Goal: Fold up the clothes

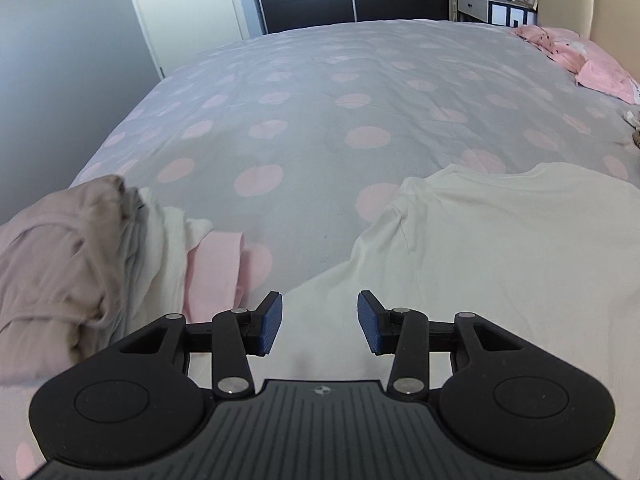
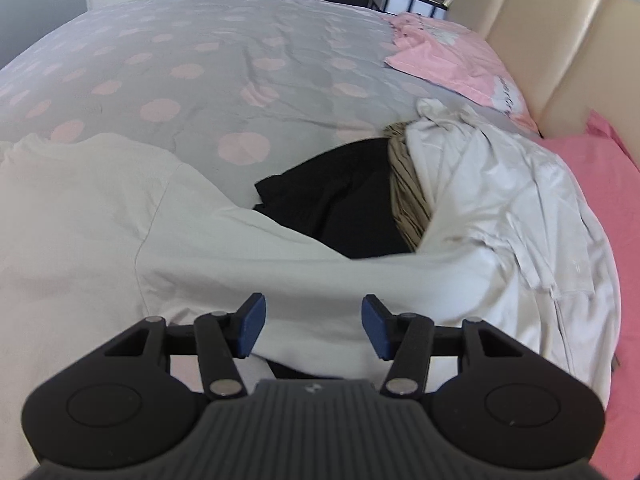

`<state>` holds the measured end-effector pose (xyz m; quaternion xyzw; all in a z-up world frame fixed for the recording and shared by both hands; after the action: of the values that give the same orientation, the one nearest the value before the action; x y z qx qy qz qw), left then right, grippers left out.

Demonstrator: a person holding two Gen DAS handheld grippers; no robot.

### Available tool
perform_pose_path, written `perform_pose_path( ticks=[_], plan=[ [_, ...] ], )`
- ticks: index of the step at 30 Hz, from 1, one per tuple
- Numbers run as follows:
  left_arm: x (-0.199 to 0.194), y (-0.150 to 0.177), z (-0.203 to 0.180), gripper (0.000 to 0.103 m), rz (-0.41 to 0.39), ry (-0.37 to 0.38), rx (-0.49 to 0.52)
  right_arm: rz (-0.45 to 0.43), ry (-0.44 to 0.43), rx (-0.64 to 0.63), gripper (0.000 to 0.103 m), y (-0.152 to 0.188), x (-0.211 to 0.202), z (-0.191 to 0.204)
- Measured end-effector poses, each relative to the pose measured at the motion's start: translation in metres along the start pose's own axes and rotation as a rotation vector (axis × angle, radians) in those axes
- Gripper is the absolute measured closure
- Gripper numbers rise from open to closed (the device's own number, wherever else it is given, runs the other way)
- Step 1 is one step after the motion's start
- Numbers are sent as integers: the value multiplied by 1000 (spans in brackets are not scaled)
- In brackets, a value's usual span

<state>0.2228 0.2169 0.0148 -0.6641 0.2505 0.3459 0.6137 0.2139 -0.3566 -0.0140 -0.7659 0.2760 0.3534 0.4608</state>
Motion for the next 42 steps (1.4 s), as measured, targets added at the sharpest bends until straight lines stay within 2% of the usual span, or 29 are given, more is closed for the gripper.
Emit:
perform_pose_path(
  ticks=[7,12,16,19,22,26,27,29,31,32,33,34,36,38,42],
  plan=[
    [48,-13,-8,60,11,7,6,1,-5,-52,46,-36,40,11],
    [78,-22,-17,58,24,3,3,-30,-58,-7,47,-62,69,17],
    [104,-24,-19,57,59,6,-5,-56,-88,10,47,-76,93,20],
    [123,-19,-13,57,100,-25,1,-64,-123,38,47,-82,111,18],
    [130,-16,-4,48,100,-23,-25,-90,-165,69,47,-88,127,19],
    [133,-16,-1,48,90,2,-56,-112,-211,70,47,-96,145,28],
    [133,-16,-1,49,88,8,-58,-112,-217,67,47,-98,149,31],
    [132,-15,-5,66,79,25,-41,-97,-248,61,47,-100,158,39],
    [130,-14,-13,79,77,35,-6,-77,-283,49,57,-100,162,47],
    [130,-13,-17,87,76,40,10,-82,-289,28,76,-100,161,51],
    [130,-13,-21,92,82,41,21,-86,-284,7,101,-102,158,54],
    [129,-13,-26,101,86,29,39,-90,-258,-9,102,-104,155,55],
    [129,-13,-35,103,92,4,75,-110,-197,-19,102,-108,149,56],
    [129,-12,-40,103,108,-57,104,-113,-131,-19,103,-111,144,54],
    [130,-13,-39,103,151,-149,137,-77,-89,-43,103,-112,140,56]
  ],
)
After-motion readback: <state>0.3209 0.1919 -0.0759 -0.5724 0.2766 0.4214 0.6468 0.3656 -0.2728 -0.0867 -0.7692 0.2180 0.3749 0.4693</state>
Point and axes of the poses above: each gripper's, at about its wrist camera, not at the fingertips, and x roughly the way its jaws point, z to its left, y to its underside, the point moved 2 cm from there along x, roughly the way its jaws point, and after that the axes turned 15 degrees about -x, right-handed, at the moved point
